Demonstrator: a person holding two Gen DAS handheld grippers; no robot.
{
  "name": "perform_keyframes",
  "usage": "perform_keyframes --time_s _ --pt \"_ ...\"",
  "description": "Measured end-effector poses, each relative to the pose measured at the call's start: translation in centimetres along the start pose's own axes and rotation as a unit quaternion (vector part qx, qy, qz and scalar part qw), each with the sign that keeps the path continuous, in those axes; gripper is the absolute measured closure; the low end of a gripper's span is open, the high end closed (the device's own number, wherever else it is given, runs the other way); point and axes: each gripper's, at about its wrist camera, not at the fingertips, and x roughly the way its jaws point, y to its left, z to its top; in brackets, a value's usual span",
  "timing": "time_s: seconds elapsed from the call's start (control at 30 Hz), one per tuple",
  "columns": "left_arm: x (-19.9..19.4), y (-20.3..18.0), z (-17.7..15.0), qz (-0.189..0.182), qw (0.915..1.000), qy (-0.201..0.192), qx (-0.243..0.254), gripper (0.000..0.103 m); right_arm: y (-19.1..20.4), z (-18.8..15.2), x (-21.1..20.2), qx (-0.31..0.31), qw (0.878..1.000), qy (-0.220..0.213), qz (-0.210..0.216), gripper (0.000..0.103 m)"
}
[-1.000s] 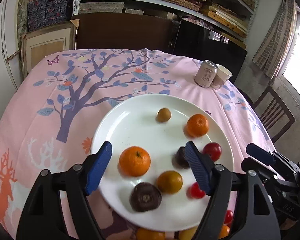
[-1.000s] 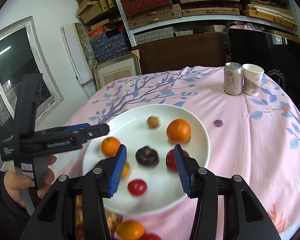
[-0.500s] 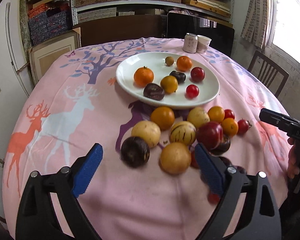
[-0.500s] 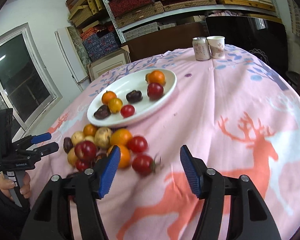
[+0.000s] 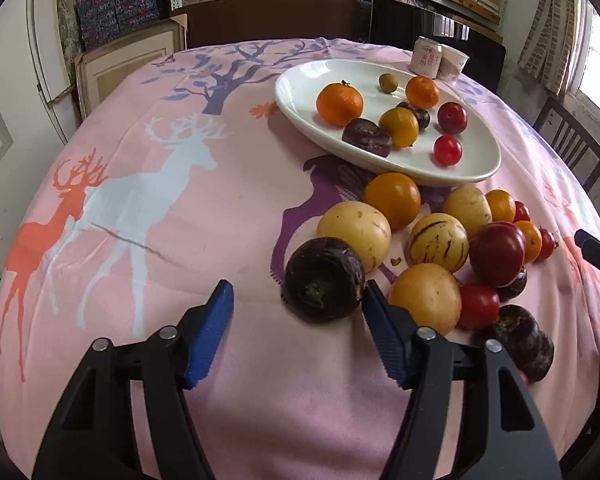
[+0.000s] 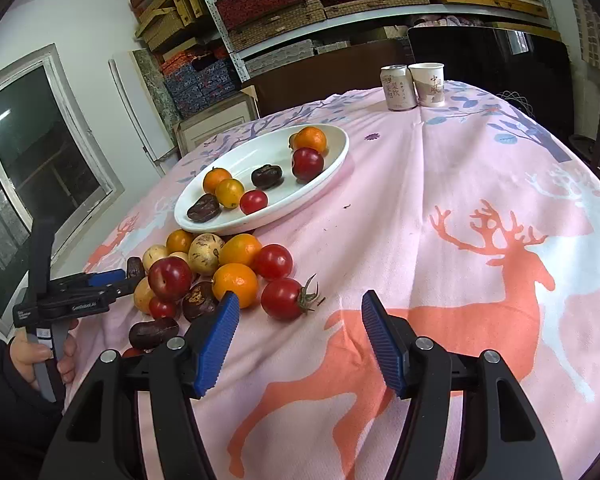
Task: Organize fruits
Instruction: 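Move both open tools back toward the fruit cluster, then grasp a dark purple fruit with the left tool while the right tool grasps another purple fruit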
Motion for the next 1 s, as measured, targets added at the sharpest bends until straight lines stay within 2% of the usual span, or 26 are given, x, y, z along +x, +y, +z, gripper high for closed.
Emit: perform_keyframes --time_s 0.07,0.13,0.23,0.27,0.37,0.6,0.67,0.73,0.8,0.9,1.0 --pt "0.4 -0.1 0.2 -0.004 1.0 0.004 0.0 0.038 0.0 0.0 0.2 0.0 1.0 0.003 0.003 0.039" --pt "0.6 -0.2 0.3 -0.011 0.9999 0.007 0.002 0.044 -0.1 0.1 0.3 0.001 1.0 0.006 0.005 0.039" --pt "0.8 -0.2 0.4 -0.028 0.9996 0.007 -0.001 0.056 -0.3 0.2 0.4 0.004 1.0 0.009 0.008 0.039" --pt "0.7 -0.1 0.4 -0.042 0.9991 0.005 -0.003 0.065 -0.4 0.2 0.4 0.005 1.0 0.009 0.009 0.039" --pt "0.3 0.0 0.3 -0.06 0.9981 -0.005 -0.012 0.065 -0.4 0.2 0.3 0.005 1.0 0.009 0.01 0.039" --pt "-2.4 1.0 -0.5 -0.073 0.9938 -0.072 -0.044 0.065 0.0 0.0 0.3 -0.005 1.0 0.005 0.016 0.039" --pt "-2.4 1.0 -0.7 -0.077 0.9934 -0.069 -0.05 0.065 1.0 -0.3 0.2 -0.03 0.999 0.007 0.017 0.039" --pt "-2.5 0.7 -0.8 -0.072 0.9941 -0.068 -0.044 0.065 3.1 -1.2 0.2 -0.075 0.996 0.023 0.036 0.039" --pt "-2.5 0.5 -0.7 -0.069 0.9945 -0.067 -0.04 0.065 5.7 -2.4 0.5 -0.121 0.99 0.047 0.062 0.039" --pt "-2.2 0.8 -0.7 -0.072 0.9944 -0.061 -0.048 0.065 8.8 -3.8 0.7 -0.181 0.98 0.057 0.065 0.043" --pt "-2.3 0.9 -0.8 -0.074 0.9941 -0.063 -0.047 0.065 10.3 -4.2 1.4 -0.2 0.975 0.072 0.069 0.045"
